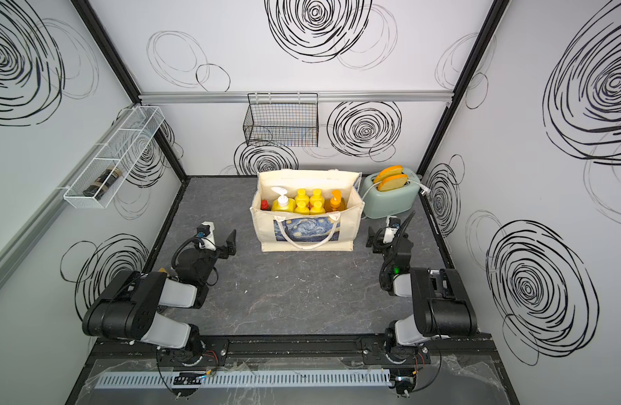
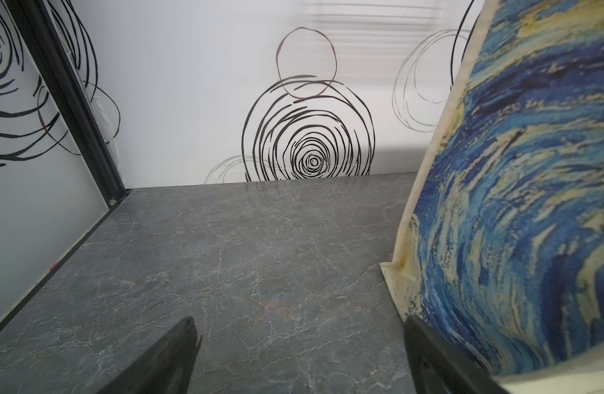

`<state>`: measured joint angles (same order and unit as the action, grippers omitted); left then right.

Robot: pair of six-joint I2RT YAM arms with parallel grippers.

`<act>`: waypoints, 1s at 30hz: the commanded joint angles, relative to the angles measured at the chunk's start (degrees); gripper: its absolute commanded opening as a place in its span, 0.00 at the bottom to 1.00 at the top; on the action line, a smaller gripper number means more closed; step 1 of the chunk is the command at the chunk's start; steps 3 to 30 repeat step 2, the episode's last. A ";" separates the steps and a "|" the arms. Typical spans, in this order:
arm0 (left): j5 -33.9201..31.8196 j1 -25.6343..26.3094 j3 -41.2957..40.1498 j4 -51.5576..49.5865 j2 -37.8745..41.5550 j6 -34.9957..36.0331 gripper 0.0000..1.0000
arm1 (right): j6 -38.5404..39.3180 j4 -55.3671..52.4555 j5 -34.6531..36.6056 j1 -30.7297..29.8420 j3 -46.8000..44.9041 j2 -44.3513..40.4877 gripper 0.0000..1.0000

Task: Pack dish soap into the shopping bag
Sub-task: Reset both arms

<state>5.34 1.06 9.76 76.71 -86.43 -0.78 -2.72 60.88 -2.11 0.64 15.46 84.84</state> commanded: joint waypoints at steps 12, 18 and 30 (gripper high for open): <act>0.10 -0.27 0.62 2.66 0.87 0.87 0.96 | 1.15 3.55 1.48 -1.10 -2.19 -1.52 0.98; 0.10 -0.27 0.62 2.66 0.87 0.87 0.96 | 1.15 3.55 1.48 -1.10 -2.19 -1.52 0.98; 0.10 -0.27 0.62 2.66 0.87 0.87 0.96 | 1.15 3.55 1.48 -1.10 -2.19 -1.52 0.98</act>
